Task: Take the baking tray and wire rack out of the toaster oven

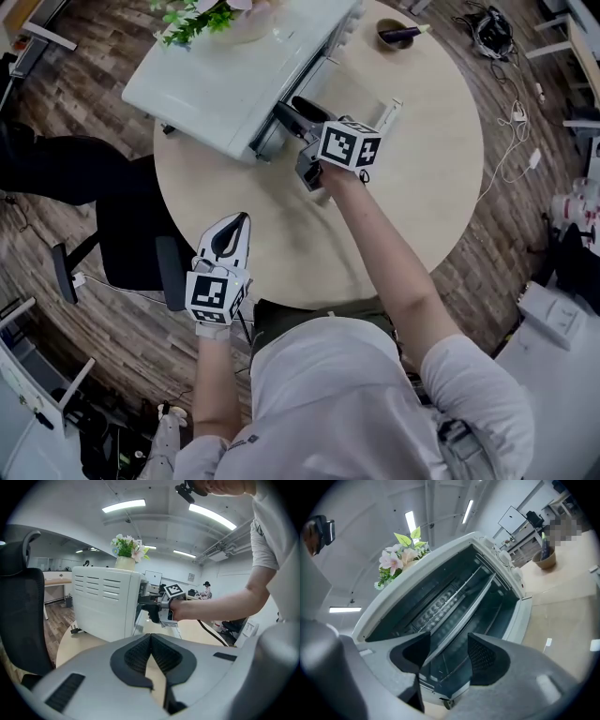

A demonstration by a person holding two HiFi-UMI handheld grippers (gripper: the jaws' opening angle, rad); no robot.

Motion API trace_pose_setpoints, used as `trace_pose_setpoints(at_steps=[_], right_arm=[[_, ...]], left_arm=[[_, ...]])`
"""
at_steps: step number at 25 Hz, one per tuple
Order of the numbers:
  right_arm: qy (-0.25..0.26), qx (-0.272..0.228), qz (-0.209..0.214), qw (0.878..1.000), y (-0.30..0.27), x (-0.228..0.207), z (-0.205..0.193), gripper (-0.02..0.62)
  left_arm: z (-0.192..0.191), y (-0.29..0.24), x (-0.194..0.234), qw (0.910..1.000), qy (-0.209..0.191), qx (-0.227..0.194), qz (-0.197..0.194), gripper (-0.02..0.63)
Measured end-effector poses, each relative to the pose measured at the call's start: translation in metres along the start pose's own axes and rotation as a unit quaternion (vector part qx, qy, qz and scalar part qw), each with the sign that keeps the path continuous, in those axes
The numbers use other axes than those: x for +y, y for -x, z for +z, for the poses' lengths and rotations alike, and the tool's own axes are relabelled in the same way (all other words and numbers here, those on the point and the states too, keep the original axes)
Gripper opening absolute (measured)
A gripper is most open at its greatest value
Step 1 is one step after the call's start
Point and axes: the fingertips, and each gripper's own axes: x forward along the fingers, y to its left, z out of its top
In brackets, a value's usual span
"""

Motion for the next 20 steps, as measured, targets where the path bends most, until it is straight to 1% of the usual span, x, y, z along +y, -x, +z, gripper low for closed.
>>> trace_pose_setpoints(at_steps=[5, 11, 15, 17, 20], right_arm=[[-0.031, -0.003, 0.003, 1.000, -0.021, -0.008, 0.003, 0.233], [-0.034, 0.016, 0.002, 0.999, -0.043, -0.010, -0.003, 0.233], [-0.036, 0.017, 0.004, 0.999, -0.051, -0.011, -0.004, 0.232], [-0.035, 0.017, 0.008, 0.999, -0.053, -0.009, -0.005, 0.210], [-0.033, 0.020, 0.004, 0.999, -0.052, -0.008, -0.005, 0.201]], left_arm=[[-0.007, -0.003, 0.002, 0.9999, 0.007, 0.010, 0.006, -0.003], [-0.020, 0.002, 0.003, 0.9993, 0.018, 0.027, 0.018, -0.003], [-0.024, 0.006, 0.002, 0.9989, 0.025, 0.034, 0.023, -0.004], [-0.024, 0.008, 0.002, 0.9988, 0.026, 0.034, 0.024, -0.003], [-0.028, 0.012, 0.003, 0.9985, 0.028, 0.038, 0.028, -0.003]])
